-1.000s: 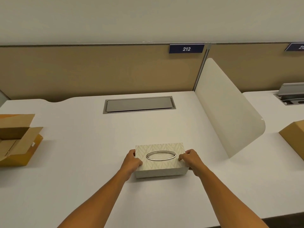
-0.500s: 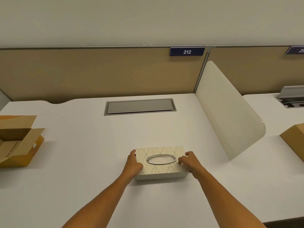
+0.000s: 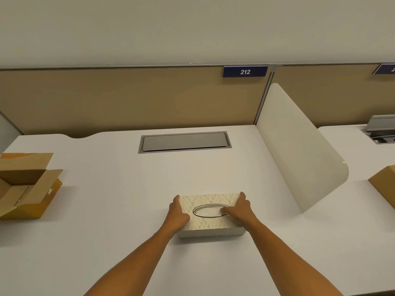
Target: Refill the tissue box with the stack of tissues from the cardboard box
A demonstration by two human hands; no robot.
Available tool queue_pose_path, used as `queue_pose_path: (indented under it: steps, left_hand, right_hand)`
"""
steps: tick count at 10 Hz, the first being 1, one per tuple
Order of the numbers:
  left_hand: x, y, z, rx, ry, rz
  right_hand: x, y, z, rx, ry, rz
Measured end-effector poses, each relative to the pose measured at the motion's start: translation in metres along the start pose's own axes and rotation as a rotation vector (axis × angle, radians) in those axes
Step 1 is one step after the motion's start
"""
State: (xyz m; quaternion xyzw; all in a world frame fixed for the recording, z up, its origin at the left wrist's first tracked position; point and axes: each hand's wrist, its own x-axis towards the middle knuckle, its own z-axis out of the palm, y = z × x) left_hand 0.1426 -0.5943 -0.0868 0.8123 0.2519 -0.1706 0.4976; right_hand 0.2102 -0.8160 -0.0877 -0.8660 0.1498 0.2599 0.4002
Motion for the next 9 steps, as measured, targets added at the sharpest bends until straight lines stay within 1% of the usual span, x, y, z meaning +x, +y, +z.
queue_pose_path:
  steps: [4,6,7,8,9]
  left_hand:
    - [-0.005,0.001,-0.001,0.020,-0.017,-0.003]
    - [-0.008,0.007,-0.009,0.023,-0.001,-0.008]
    - [-0.005,0.012,-0.019,0.051,0.036,0.023]
    - [-0.002,0.025,-0.041,0.090,0.080,0.075]
    - [-0.001,0.036,-0.060,0.123,0.129,0.131]
  right_hand:
    - [-0.004,-0.004,0.014,-0.151,0.104,-0.017]
    - [-0.005,-0.013,0.012,-0.160,0.082,0.026]
    - [-0.006,-0.022,0.010,-0.217,0.098,0.011]
    - [-0.011,-0.046,0.005,-0.263,0.137,-0.049]
    - [-0.015,-0.067,0.002,-0.261,0.096,-0.171]
